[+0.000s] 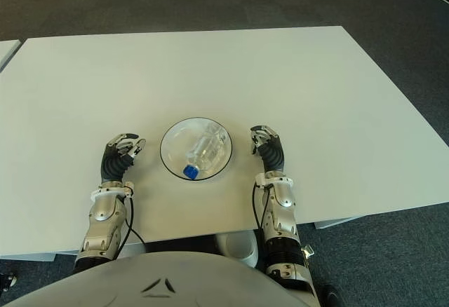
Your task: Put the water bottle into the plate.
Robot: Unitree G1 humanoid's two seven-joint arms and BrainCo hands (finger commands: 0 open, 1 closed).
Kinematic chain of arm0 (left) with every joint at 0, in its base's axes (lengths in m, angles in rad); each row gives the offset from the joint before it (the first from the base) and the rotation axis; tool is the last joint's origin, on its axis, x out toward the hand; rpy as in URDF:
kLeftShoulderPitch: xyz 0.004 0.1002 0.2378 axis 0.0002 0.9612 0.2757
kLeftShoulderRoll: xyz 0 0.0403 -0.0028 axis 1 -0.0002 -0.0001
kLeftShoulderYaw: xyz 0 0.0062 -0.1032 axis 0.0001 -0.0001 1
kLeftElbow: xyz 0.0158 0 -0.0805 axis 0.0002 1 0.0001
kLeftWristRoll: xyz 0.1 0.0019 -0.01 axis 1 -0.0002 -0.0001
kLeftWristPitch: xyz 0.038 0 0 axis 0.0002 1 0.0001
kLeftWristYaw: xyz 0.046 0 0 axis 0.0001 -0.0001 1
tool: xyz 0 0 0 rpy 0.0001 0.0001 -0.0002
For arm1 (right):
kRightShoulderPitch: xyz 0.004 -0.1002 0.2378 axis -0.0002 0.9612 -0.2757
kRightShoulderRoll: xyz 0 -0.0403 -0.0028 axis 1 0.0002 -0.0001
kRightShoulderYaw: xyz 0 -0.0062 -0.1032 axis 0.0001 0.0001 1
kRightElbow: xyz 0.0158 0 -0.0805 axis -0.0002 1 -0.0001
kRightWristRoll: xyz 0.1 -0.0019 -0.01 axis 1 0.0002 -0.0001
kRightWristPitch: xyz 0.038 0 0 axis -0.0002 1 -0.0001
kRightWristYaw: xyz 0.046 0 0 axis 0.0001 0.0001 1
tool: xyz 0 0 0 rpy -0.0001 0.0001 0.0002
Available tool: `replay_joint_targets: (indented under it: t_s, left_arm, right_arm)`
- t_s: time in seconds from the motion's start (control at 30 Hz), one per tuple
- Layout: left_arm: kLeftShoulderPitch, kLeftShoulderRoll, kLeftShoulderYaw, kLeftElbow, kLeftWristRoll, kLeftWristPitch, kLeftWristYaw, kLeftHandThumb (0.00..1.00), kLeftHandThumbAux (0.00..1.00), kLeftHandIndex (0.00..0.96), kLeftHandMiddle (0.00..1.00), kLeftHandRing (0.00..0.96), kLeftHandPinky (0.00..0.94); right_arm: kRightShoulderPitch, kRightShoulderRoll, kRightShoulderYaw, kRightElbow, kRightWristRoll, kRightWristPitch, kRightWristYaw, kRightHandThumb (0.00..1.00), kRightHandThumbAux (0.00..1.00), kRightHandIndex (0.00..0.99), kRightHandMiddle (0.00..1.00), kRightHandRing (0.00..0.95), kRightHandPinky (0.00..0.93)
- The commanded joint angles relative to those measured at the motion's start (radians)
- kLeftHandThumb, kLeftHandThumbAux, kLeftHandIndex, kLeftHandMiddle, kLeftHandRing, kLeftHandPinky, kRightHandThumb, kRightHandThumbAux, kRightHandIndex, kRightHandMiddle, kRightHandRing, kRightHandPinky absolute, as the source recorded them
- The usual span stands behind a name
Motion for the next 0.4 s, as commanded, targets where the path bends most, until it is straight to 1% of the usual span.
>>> replay_joint_targets:
  t_s: [0.03, 0.4]
  left_arm:
    - [0.010, 0.000, -0.001, -0.006, 0.002, 0.019, -0.008, 0.701, 0.720, 0.436, 0.841, 0.839, 0.817]
    - [0.023, 0.000, -0.004, -0.024, 0.008, 0.020, -0.006, 0.702, 0.720, 0.437, 0.845, 0.843, 0.821]
  right_arm:
    - [0.025, 0.005, -0.002, 0.020, -0.002, 0.038, -0.007, 0.701, 0.732, 0.437, 0.837, 0.822, 0.793]
    - [0.034, 0.003, 0.004, 0.006, -0.013, 0.042, -0.016, 0.700, 0.731, 0.437, 0.837, 0.821, 0.791]
